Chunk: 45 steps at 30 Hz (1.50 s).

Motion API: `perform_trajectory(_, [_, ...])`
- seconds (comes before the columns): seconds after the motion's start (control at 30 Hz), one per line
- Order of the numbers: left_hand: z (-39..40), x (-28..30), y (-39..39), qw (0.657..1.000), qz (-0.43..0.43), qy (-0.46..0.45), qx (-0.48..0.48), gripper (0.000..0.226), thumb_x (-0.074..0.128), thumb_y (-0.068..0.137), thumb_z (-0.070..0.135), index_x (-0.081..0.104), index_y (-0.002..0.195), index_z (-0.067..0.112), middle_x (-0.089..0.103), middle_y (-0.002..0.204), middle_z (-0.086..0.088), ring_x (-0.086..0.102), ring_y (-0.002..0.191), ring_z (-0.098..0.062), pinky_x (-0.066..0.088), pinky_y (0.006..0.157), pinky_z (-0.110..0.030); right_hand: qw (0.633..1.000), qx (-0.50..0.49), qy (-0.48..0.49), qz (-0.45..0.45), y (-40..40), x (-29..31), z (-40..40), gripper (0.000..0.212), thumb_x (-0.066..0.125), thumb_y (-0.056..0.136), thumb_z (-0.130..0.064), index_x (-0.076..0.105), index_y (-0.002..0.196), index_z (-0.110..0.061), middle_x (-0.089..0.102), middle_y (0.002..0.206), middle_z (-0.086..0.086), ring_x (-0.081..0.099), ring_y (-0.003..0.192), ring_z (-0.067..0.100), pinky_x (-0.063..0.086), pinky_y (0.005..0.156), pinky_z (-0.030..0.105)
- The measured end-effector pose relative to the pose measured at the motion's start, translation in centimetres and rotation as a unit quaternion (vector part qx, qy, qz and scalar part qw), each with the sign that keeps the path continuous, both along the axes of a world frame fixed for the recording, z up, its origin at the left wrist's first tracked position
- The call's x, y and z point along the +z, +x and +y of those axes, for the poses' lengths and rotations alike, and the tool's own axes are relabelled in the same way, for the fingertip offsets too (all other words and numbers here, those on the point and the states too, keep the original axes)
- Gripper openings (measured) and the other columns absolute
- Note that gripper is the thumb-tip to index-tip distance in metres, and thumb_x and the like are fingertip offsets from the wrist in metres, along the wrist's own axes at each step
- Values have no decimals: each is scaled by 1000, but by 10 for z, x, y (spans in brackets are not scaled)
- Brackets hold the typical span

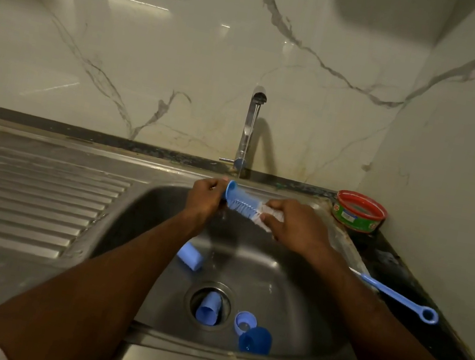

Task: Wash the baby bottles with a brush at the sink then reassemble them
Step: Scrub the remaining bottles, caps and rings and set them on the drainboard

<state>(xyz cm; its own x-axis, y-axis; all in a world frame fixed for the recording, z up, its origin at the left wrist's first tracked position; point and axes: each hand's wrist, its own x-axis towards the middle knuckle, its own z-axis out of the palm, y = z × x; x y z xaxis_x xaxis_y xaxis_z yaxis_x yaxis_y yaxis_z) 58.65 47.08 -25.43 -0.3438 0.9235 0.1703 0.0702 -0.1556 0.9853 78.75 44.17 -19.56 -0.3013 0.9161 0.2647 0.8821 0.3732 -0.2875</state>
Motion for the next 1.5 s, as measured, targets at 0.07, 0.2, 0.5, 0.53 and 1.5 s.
perform_trajectory(0.07, [-2, 1, -2, 999, -34, 1, -16, 24, 55, 103, 30, 65, 116, 12, 69, 108, -11, 70, 97, -21, 60, 84, -35, 998, 6, 47, 39, -3, 1, -1, 38, 61, 96, -49, 63, 132, -37, 71, 118, -3, 66, 101, 20, 55, 87, 42])
perform_trajectory(0.2, [-6, 6, 3, 996, -44, -9, -79, 27, 55, 103, 24, 64, 122, 8, 68, 114, -14, 70, 101, -22, 61, 83, -32, 993, -87, 74, 25, 0, -4, -5, 38, 58, 97, -51, 62, 132, -37, 70, 123, -1, 64, 110, 24, 53, 90, 43])
perform_trajectory(0.5, [-7, 3, -3, 914, 379, 141, 29, 55, 78, 85, 8, 57, 136, 8, 62, 133, -11, 58, 123, -23, 46, 104, -31, 986, -77, -14, -147, 2, -12, -11, 30, 63, 94, -46, 66, 118, -28, 68, 114, 2, 64, 103, 21, 53, 92, 40])
perform_trajectory(0.53, [-5, 2, -4, 891, 426, 155, 1, 59, 78, 84, 5, 55, 138, 8, 58, 137, -13, 54, 128, -25, 42, 107, -31, 986, -79, -4, -150, 2, -11, -12, 30, 62, 94, -46, 67, 118, -28, 68, 113, 2, 64, 103, 21, 54, 91, 40])
perform_trajectory(1.5, [-73, 30, -21, 860, 452, 202, 125, 38, 73, 93, 27, 61, 125, 10, 63, 117, -9, 59, 104, -19, 43, 86, -25, 985, -88, 138, -54, 10, 21, -51, 37, 54, 96, -53, 68, 117, -26, 72, 106, 3, 67, 94, 26, 49, 73, 34])
